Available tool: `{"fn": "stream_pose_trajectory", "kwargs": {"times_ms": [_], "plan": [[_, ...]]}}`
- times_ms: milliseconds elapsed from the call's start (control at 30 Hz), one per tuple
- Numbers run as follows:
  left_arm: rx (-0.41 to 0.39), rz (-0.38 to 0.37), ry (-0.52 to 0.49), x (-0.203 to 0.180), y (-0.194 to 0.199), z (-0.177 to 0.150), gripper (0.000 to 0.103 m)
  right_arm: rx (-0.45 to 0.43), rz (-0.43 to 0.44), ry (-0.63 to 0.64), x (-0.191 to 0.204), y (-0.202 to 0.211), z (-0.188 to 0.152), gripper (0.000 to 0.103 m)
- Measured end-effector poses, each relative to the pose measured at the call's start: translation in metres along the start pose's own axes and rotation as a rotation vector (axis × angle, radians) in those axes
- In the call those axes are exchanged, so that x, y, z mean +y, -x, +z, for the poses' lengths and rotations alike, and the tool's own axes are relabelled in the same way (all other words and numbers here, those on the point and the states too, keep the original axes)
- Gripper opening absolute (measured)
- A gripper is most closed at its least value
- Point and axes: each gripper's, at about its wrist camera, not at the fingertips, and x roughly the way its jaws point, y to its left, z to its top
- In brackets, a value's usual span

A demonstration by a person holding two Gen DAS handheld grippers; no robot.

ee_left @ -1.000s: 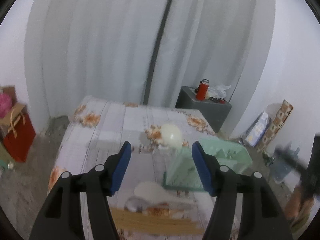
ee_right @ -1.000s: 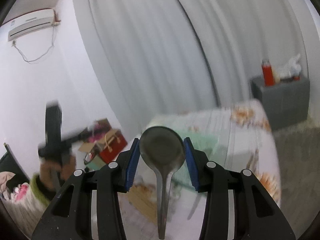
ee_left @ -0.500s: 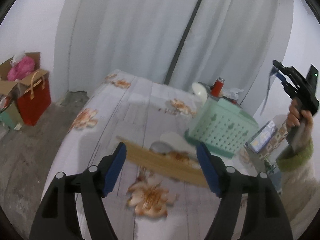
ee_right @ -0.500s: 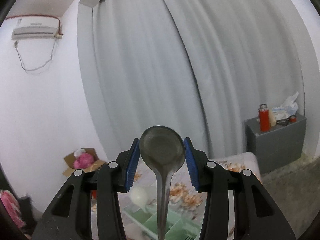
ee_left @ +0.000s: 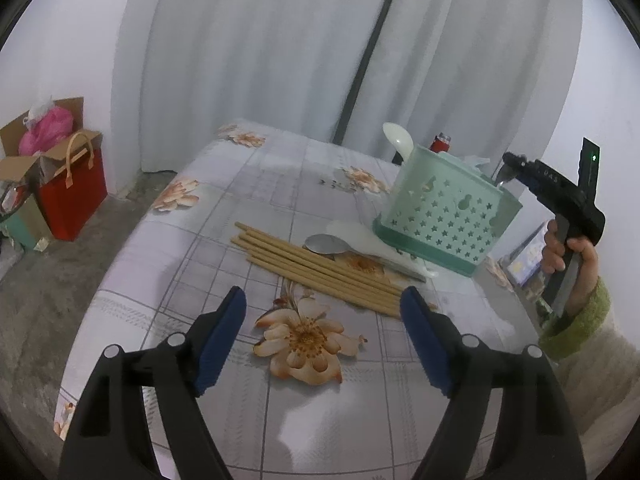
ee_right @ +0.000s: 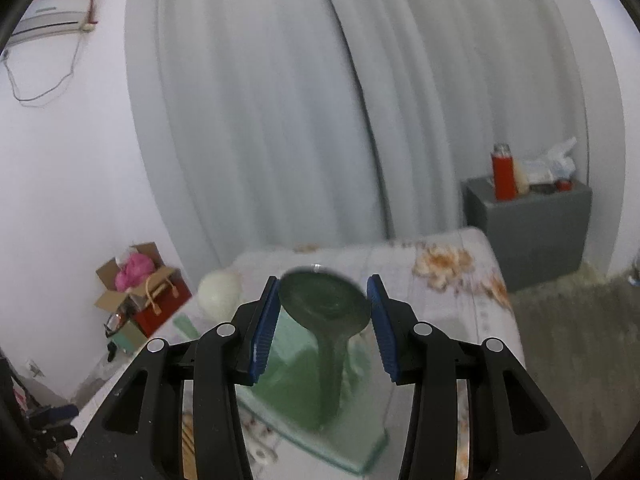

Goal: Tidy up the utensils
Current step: 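Lower the steel spoon into the green holder and open the right tool, then move both tools back toward the chopsticks and white rice paddle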

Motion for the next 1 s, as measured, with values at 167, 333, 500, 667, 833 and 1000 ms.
{"fn": "stream_pose_trajectory", "kwargs": {"times_ms": [167, 333, 500, 667, 833, 1000], "plan": [[-0.007, -0.021, 0.008, 0.000, 0.001, -0.002, 0.083, -0.024, -0.044, 0.019, 0.008, 0.027, 0.003, 0.061], [-0.011, -0.024, 0.024, 0.004, 0.004, -0.007, 0.085, -0.048, -0.078, 0.014, 0.002, 0.047, 0.003, 0.062], [-0.004, -0.032, 0.036, 0.008, 0.007, -0.011, 0.087, -0.069, -0.091, 0.028, 0.009, 0.073, 0.004, 0.066], [-0.011, -0.034, 0.045, 0.013, 0.013, -0.017, 0.088, -0.076, -0.072, 0.094, 0.030, 0.086, 0.010, 0.067], [-0.022, -0.034, 0.067, 0.019, 0.023, -0.021, 0.089, -0.045, -0.006, 0.138, 0.062, 0.082, 0.002, 0.068], [-0.029, -0.024, 0.091, 0.024, 0.034, -0.023, 0.089, 0.049, 0.070, 0.165, 0.097, 0.064, -0.021, 0.071]]}}
